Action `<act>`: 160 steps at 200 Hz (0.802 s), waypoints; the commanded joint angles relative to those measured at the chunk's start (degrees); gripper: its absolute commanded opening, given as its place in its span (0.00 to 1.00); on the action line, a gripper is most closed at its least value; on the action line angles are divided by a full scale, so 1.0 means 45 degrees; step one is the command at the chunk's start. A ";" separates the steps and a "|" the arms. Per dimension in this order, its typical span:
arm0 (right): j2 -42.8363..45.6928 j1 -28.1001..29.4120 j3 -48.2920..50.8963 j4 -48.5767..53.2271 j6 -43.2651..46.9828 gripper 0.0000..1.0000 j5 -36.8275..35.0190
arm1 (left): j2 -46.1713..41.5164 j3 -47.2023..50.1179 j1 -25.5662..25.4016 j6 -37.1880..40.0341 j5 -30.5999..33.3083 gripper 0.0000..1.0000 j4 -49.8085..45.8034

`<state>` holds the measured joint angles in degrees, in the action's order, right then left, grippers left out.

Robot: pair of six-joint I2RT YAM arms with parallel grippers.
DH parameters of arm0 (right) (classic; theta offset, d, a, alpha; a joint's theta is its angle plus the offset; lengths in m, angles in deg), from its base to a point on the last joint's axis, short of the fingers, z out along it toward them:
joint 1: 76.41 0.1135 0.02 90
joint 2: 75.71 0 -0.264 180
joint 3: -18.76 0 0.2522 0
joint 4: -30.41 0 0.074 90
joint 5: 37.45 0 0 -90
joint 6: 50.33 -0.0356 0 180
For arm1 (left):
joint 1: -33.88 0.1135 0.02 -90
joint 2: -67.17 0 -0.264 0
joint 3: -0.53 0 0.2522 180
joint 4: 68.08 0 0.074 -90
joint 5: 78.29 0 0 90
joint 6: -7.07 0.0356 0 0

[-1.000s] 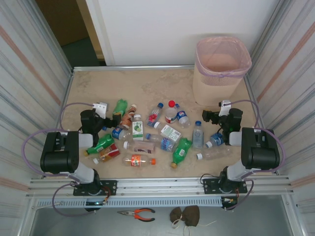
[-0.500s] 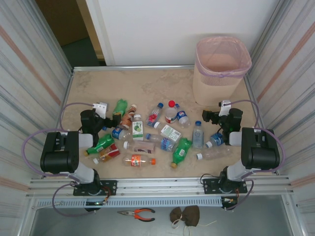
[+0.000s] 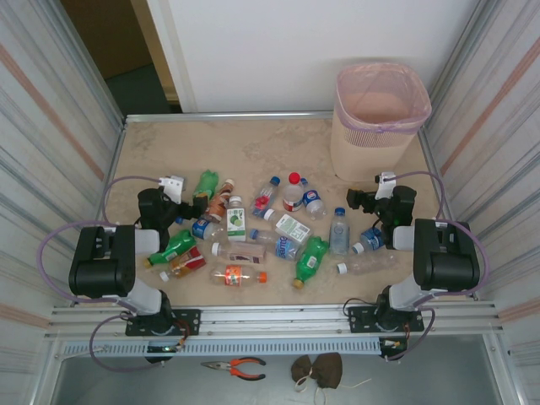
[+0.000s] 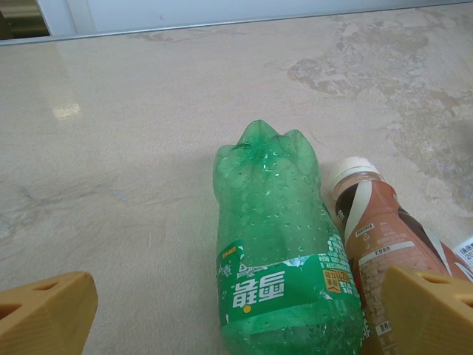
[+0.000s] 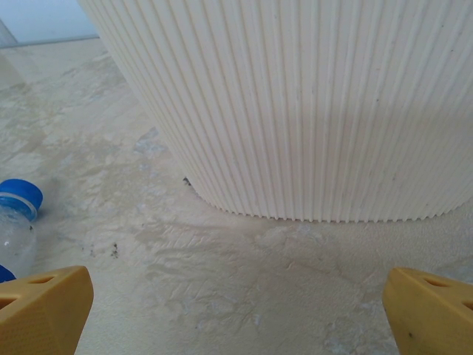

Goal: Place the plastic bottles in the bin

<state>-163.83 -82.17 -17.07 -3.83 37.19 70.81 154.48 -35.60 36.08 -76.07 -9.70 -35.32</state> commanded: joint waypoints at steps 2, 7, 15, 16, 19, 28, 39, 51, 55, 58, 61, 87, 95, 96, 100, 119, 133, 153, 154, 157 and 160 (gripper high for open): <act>0.0428 0.0122 0.0004 0.0337 0.0219 0.99 -0.0327 | -0.0506 -0.0119 -0.0018 0.0168 0.0421 0.99 -0.0234; 0.0486 0.0192 0.0047 0.0282 0.0186 0.99 -0.0608 | -0.0657 -0.0208 -0.0045 0.0159 0.0528 0.99 -0.0515; 0.0601 0.0238 0.0105 0.0289 0.0191 0.99 -0.0722 | -0.0865 -0.0291 -0.0120 0.0088 0.0828 0.99 -0.0823; 0.0619 0.0241 0.0102 0.0284 0.0186 0.99 -0.0730 | -0.0895 -0.0297 -0.0119 0.0074 0.0850 0.99 -0.0854; 0.0673 0.0249 0.0109 0.0279 0.0198 0.99 -0.0754 | -0.0970 -0.0328 -0.0132 0.0056 0.0868 0.99 -0.0959; 0.0892 0.0272 0.0087 0.0573 0.0243 0.99 -0.0691 | -0.1241 -0.0379 -0.0160 0.0077 0.1039 0.99 -0.1295; 0.1315 0.0351 -0.0138 0.1430 0.0334 0.99 -0.0674 | -0.1638 -0.0385 -0.0319 0.0061 0.1437 0.99 -0.1643; 0.1730 0.0416 -0.0260 0.1939 0.0414 0.99 -0.0660 | -0.2047 -0.0399 -0.0463 -0.0013 0.2005 0.99 -0.1986; 0.1895 0.0459 -0.0253 0.2049 0.0460 0.99 -0.0662 | -0.2178 -0.0385 -0.0505 -0.0061 0.2192 0.99 -0.2098; 0.1987 0.0486 -0.0263 0.2147 0.0489 0.99 -0.0667 | -0.2268 -0.0383 -0.0542 -0.0102 0.2337 0.99 -0.2226; 0.2106 0.0509 -0.0254 0.2252 0.0492 0.99 -0.0675 | -0.2402 -0.0398 -0.0566 -0.0144 0.2470 0.99 -0.2322; 0.3331 0.0872 -0.0483 0.3939 0.0619 0.99 -0.0898 | -0.3348 -0.0449 -0.0815 -0.0559 0.3526 0.99 -0.3302; 0.3751 0.1017 -0.0499 0.4411 0.0623 1.00 -0.0972 | -0.3623 -0.0525 -0.0905 -0.0782 0.3940 0.99 -0.3747; 0.3795 0.1031 -0.0493 0.4454 0.0626 1.00 -0.0962 | -0.3651 -0.0540 -0.0921 -0.0820 0.3978 0.99 -0.3800; 0.4017 0.1106 -0.0483 0.4609 0.0611 1.00 -0.0939 | -0.3812 -0.0615 -0.0953 -0.0975 0.4166 0.99 -0.4083; 0.4832 0.1489 -0.0467 0.5221 0.0365 1.00 -0.0570 | -0.4383 -0.1149 -0.0976 -0.1941 0.4375 0.99 -0.5721; 0.5331 0.1987 -0.0497 0.5507 0.0371 0.98 -0.0284 | -0.4754 -0.1577 -0.0995 -0.2461 0.4149 0.99 -0.6848; 0.5757 0.2956 -0.0610 0.5793 0.0720 0.96 -0.0073 | -0.5152 -0.2099 -0.0982 -0.3498 0.4034 0.97 -0.8120; 0.5775 0.3026 -0.0617 0.5809 0.0733 0.96 -0.0063 | -0.5168 -0.2129 -0.0979 -0.3546 0.4015 0.97 -0.8194; 0.5822 0.3253 -0.0666 0.5873 0.0830 0.95 -0.0047 | -0.5205 -0.2230 -0.0987 -0.3626 0.3940 0.97 -0.8400; 0.5844 0.3370 -0.0679 0.5881 0.0885 0.95 -0.0043 | -0.5237 -0.2347 -0.0980 -0.3687 0.3845 0.97 -0.8612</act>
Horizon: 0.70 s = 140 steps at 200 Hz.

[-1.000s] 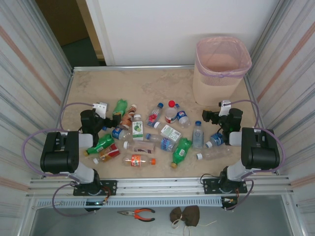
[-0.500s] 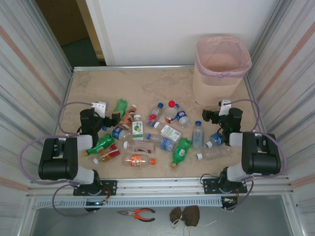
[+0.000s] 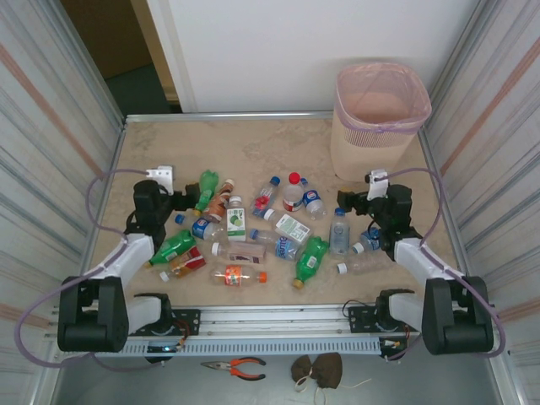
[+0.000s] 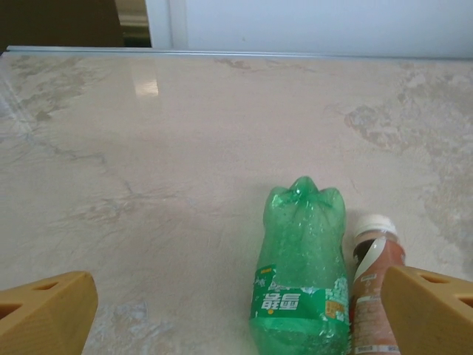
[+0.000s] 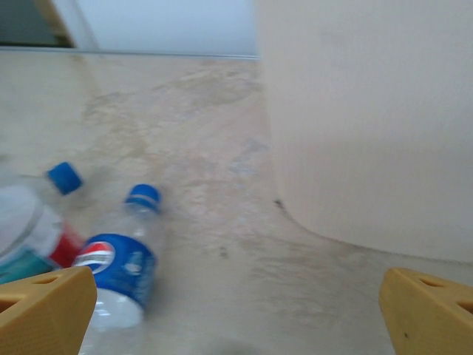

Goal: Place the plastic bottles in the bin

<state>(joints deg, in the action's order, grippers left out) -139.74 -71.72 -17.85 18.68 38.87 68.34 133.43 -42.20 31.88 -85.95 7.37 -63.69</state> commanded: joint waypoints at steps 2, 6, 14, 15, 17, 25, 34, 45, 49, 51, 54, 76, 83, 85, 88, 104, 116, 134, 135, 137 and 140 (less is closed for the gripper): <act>0.0501 0.1165 -0.0531 0.0895 0.0554 0.95 0.0488 | -0.0568 -0.0948 -0.0045 -0.1534 -0.0031 0.97 -0.2440; 0.0534 0.1400 -0.0575 0.0900 0.0633 0.94 0.0500 | -0.0601 -0.1077 -0.0044 -0.1586 -0.0235 0.96 -0.2685; 0.0557 0.1825 -0.0669 0.0854 0.0686 0.94 0.0523 | -0.0610 -0.1362 -0.0045 -0.1594 -0.0633 0.96 -0.3134; 0.0547 0.1886 -0.0686 0.0838 0.0686 0.94 0.0528 | -0.0616 -0.1398 -0.0044 -0.1603 -0.0674 0.96 -0.3193; 0.0550 0.1990 -0.0728 0.0806 0.0685 0.94 0.0532 | -0.0611 -0.1473 -0.0044 -0.1595 -0.0764 0.96 -0.3311; 0.0481 0.2364 -0.0846 0.0666 0.0650 0.93 0.0673 | -0.0609 -0.1750 -0.0044 -0.1613 -0.0970 0.96 -0.3819; 0.0340 0.2793 -0.1089 0.0574 0.0645 0.92 0.0824 | -0.0555 -0.2184 -0.0045 -0.1632 -0.1125 0.96 -0.4412; 0.0019 0.3327 -0.1484 0.0549 0.0702 0.90 0.0782 | -0.0478 -0.2620 -0.0049 -0.1524 -0.1420 0.96 -0.5079; -0.0144 0.3501 -0.1631 0.0549 0.0746 0.90 0.0763 | -0.0450 -0.2840 -0.0027 -0.1482 -0.1548 0.96 -0.5308; -0.0209 0.3595 -0.1726 0.0549 0.0759 0.90 0.0752 | -0.0448 -0.2918 -0.0025 -0.1463 -0.1593 0.96 -0.5436; -0.0332 0.3717 -0.1844 0.0527 0.0794 0.89 0.0737 | -0.0430 -0.3064 -0.0024 -0.1457 -0.1670 0.96 -0.5618; -0.1361 0.4470 -0.2713 0.0236 0.0843 0.88 0.0642 | -0.0428 -0.3968 0.0089 -0.1342 -0.2499 0.96 -0.6661; -0.1741 0.4679 -0.3038 0.0099 0.0832 0.87 0.0557 | -0.0428 -0.4274 0.0127 -0.1349 -0.2762 0.96 -0.7025; -0.1853 0.4719 -0.3108 0.0031 0.0839 0.87 0.0535 | -0.0403 -0.4380 0.0145 -0.1337 -0.2868 0.96 -0.7116; -0.2042 0.4795 -0.3221 -0.0051 0.0841 0.87 0.0544 | -0.0405 -0.4511 0.0173 -0.1280 -0.2982 0.96 -0.7266; -0.2978 0.5065 -0.3806 -0.0408 0.0855 0.85 0.0429 | -0.0295 -0.5349 0.0300 -0.1016 -0.3614 0.96 -0.8335; -0.3585 0.5172 -0.4133 -0.0710 0.0813 0.82 0.0340 | -0.0269 -0.5907 0.0373 -0.0675 -0.4047 0.96 -0.9078; -0.4307 0.5242 -0.4589 -0.0904 0.0849 0.75 0.0344 | -0.0324 -0.6547 0.0406 0.0172 -0.4498 0.96 -1.0027; -0.4346 0.5245 -0.4619 -0.0910 0.0845 0.75 0.0341 | -0.0327 -0.6558 0.0416 0.0227 -0.4511 0.96 -1.0067; -0.4414 0.5247 -0.4641 -0.0924 0.0862 0.74 0.0344 | -0.0353 -0.6606 0.0418 0.0307 -0.4521 0.96 -1.0132; -0.4503 0.5264 -0.4687 -0.0934 0.0876 0.73 0.0342 | -0.0369 -0.6640 0.0434 0.0454 -0.4533 0.96 -1.0236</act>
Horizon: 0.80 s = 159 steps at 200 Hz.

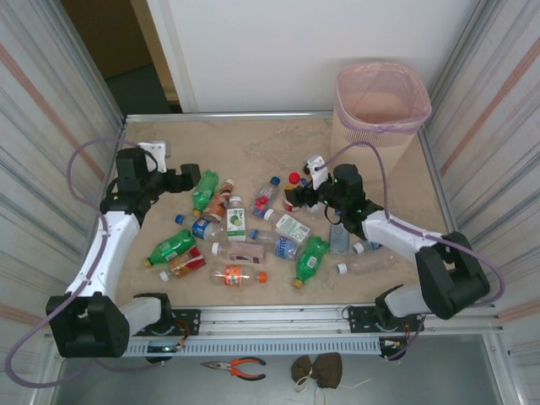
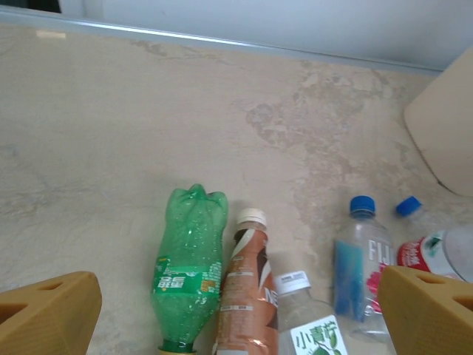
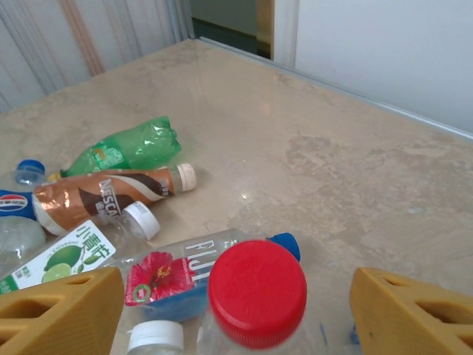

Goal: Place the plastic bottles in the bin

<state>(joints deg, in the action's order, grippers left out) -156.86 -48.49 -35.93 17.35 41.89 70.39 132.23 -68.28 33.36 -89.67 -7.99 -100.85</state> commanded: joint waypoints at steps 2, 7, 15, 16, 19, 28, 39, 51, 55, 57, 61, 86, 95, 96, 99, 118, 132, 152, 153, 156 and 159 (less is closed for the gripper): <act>-0.0762 0.0103 -0.0700 -0.0678 0.0219 0.72 -0.0117 | -0.0126 -0.0871 0.0102 0.1375 -0.1127 0.97 -0.2039; -0.0888 0.0116 -0.0755 -0.0757 0.0223 0.71 -0.0121 | -0.0186 -0.0899 0.0107 0.1574 -0.1115 0.97 -0.2137; -0.1050 0.0114 -0.0814 -0.0857 0.0221 0.67 -0.0150 | -0.0307 -0.0855 0.0112 0.1891 -0.1144 0.97 -0.2207; -0.1069 0.0109 -0.0830 -0.0875 0.0225 0.67 -0.0153 | -0.0322 -0.0845 0.0113 0.1929 -0.1127 0.97 -0.2214; -0.1126 0.0121 -0.0869 -0.0918 0.0212 0.66 -0.0137 | -0.0366 -0.0801 0.0114 0.2014 -0.1109 0.97 -0.2211; -0.1288 0.0113 -0.0955 -0.0942 0.0245 0.62 -0.0109 | -0.0484 -0.0619 0.0114 0.2237 -0.1056 0.97 -0.2134; -0.1450 0.0106 -0.1110 -0.0877 0.0251 0.58 -0.0053 | -0.0617 -0.0277 0.0119 0.2316 -0.0975 0.97 -0.1884; -0.1622 0.0126 -0.1251 -0.0823 0.0267 0.54 0.0054 | -0.0685 -0.0027 0.0131 0.2068 -0.0880 0.97 -0.1648; -0.1646 0.0140 -0.1290 -0.0796 0.0260 0.53 0.0077 | -0.0691 0.0028 0.0119 0.1992 -0.0916 0.97 -0.1576; -0.1668 0.0152 -0.1304 -0.0786 0.0257 0.52 0.0106 | -0.0708 0.0065 0.0130 0.1968 -0.0944 0.97 -0.1528; -0.1692 0.0143 -0.1329 -0.0780 0.0263 0.51 0.0116 | -0.0716 0.0110 0.0124 0.1931 -0.1053 0.97 -0.1488; -0.1724 0.0182 -0.1486 -0.0400 0.0374 0.41 0.0166 | -0.0757 0.0143 0.0127 0.1982 -0.1104 0.97 -0.1480; -0.1709 0.0200 -0.1547 -0.0224 0.0455 0.38 0.0162 | -0.0753 0.0112 0.0134 0.2054 -0.0986 0.97 -0.1533; -0.1702 0.0201 -0.1548 -0.0207 0.0460 0.37 0.0169 | -0.0750 0.0108 0.0134 0.2050 -0.0979 0.97 -0.1535; -0.1713 0.0201 -0.1567 -0.0168 0.0476 0.36 0.0176 | -0.0734 0.0090 0.0146 0.2043 -0.0976 0.97 -0.1538; -0.1611 0.0201 -0.1586 0.0020 0.0546 0.31 0.0091 | -0.0741 0.0068 0.0204 0.2035 -0.1099 0.97 -0.1473; -0.1466 0.0231 -0.1591 0.0083 0.0546 0.27 -0.0062 | -0.0739 0.0084 0.0226 0.2043 -0.1110 0.97 -0.1482; -0.1196 0.0252 -0.1606 0.0150 0.0554 0.25 -0.0220 | -0.0800 0.0123 0.0225 0.2000 -0.1137 0.97 -0.1490; -0.1192 0.0256 -0.1607 0.0146 0.0558 0.25 -0.0228 | -0.0802 0.0123 0.0228 0.2003 -0.1133 0.97 -0.1485; -0.1124 0.0250 -0.1608 0.0142 0.0561 0.24 -0.0234 | -0.0795 0.0143 0.0231 0.1991 -0.1159 0.97 -0.1478; -0.1062 0.0259 -0.1620 0.0159 0.0547 0.24 -0.0252 | -0.0801 0.0143 0.0231 0.1987 -0.1169 0.97 -0.1472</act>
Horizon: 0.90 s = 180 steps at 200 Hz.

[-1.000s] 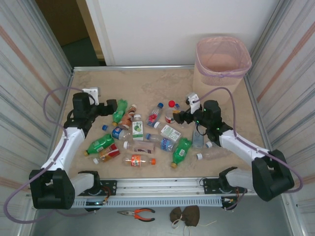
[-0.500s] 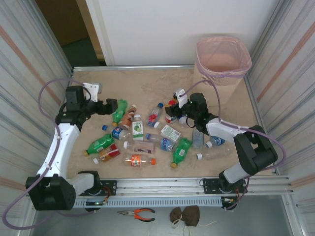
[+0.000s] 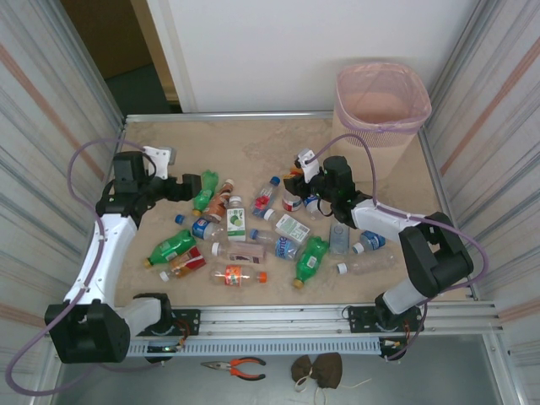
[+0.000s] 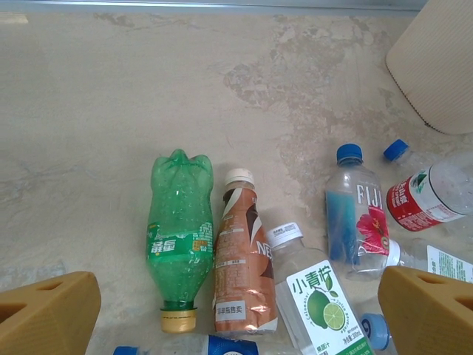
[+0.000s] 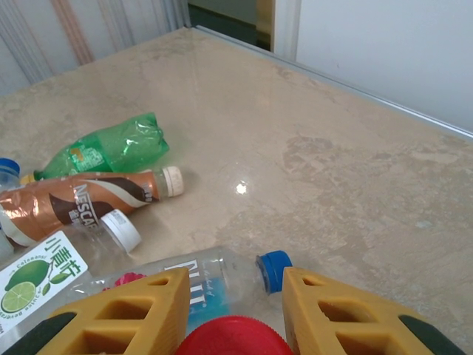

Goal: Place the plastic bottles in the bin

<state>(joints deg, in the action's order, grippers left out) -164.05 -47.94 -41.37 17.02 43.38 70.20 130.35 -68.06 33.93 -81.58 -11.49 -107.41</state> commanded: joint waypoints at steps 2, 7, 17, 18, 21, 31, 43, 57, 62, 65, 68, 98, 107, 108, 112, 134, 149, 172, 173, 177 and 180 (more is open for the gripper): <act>0.0579 0.0138 -0.0416 0.0243 0.0213 0.24 -0.0201 | -0.0391 0.0099 0.0100 0.0180 -0.0406 0.97 -0.0021; 0.0665 0.0138 -0.0464 0.0278 0.0214 0.23 -0.0235 | -0.0399 0.0102 0.0105 0.0188 -0.0412 0.97 -0.0020; 0.0884 0.0158 -0.0595 0.0466 0.0187 0.22 -0.0280 | -0.0403 0.0116 0.0104 0.0174 -0.0404 0.97 -0.0021; 0.0901 0.0158 -0.0634 0.0487 0.0180 0.22 -0.0285 | -0.0405 0.0115 0.0095 0.0172 -0.0407 0.97 -0.0022; 0.0975 0.0158 -0.0658 0.0556 0.0188 0.22 -0.0318 | -0.0419 0.0116 0.0096 0.0178 -0.0386 0.97 -0.0001; 0.1211 0.0175 -0.0865 0.0840 0.0177 0.21 -0.0437 | -0.0443 0.0115 0.0100 0.0179 -0.0342 0.97 0.0007; 0.1540 0.0178 -0.1180 0.1308 0.0173 0.20 -0.0609 | -0.0490 0.0144 0.0097 0.0189 -0.0323 0.97 0.0016; 0.1927 0.0175 -0.1641 0.1979 0.0158 0.20 -0.0839 | -0.0533 0.0172 0.0100 0.0169 -0.0333 0.97 0.0029; 0.2051 0.0179 -0.1841 0.2255 0.0164 0.19 -0.0916 | -0.0534 0.0172 0.0101 0.0169 -0.0348 0.97 0.0036; 0.2152 0.0183 -0.1961 0.2413 0.0167 0.18 -0.0971 | -0.0530 0.0189 0.0095 0.0165 -0.0349 0.97 0.0041; 0.2240 0.0168 -0.2081 0.2589 0.0170 0.17 -0.1026 | -0.0539 0.0192 0.0101 0.0157 -0.0352 0.97 0.0051; 0.2951 0.0124 -0.3608 0.4377 0.0179 0.13 -0.1945 | -0.0601 0.0211 0.0105 0.0142 -0.0384 0.97 0.0095; 0.3101 0.0048 -0.4133 0.4863 0.0081 0.13 -0.2232 | -0.0611 0.0211 0.0100 0.0136 -0.0405 0.97 0.0113; 0.3104 0.0035 -0.4239 0.4931 0.0078 0.13 -0.2247 | -0.0606 0.0211 0.0102 0.0134 -0.0408 0.97 0.0114; 0.3166 -0.0039 -0.4523 0.5210 0.0025 0.12 -0.2289 | -0.0607 0.0214 0.0091 0.0125 -0.0410 0.97 0.0124; 0.3263 -0.0582 -0.6258 0.6647 -0.0511 0.06 -0.2735 | -0.0660 0.0257 0.0101 0.0104 -0.0412 0.97 0.0172; 0.3197 -0.1203 -0.7443 0.7533 -0.1150 0.01 -0.2984 | -0.0650 0.0259 0.0100 0.0091 -0.0448 0.97 0.0175; 0.2933 -0.2387 -0.8914 0.8592 -0.1865 0.00 -0.2863 | -0.0731 0.0289 0.0099 0.0053 -0.0431 0.97 0.0210; 0.2922 -0.2443 -0.8983 0.8612 -0.1901 0.00 -0.2856 | -0.0725 0.0289 0.0092 0.0053 -0.0431 0.97 0.0211; 0.2856 -0.2627 -0.9229 0.8788 -0.2012 0.00 -0.2867 | -0.0738 0.0293 0.0103 0.0049 -0.0424 0.97 0.0231; 0.2819 -0.2802 -0.9400 0.8894 -0.2090 0.00 -0.2882 | -0.0765 0.0334 0.0093 0.0045 -0.0429 0.97 0.0246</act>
<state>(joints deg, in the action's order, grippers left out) -151.22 -56.16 -77.57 49.43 39.05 59.00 128.95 -67.73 33.93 -81.60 -12.17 -107.34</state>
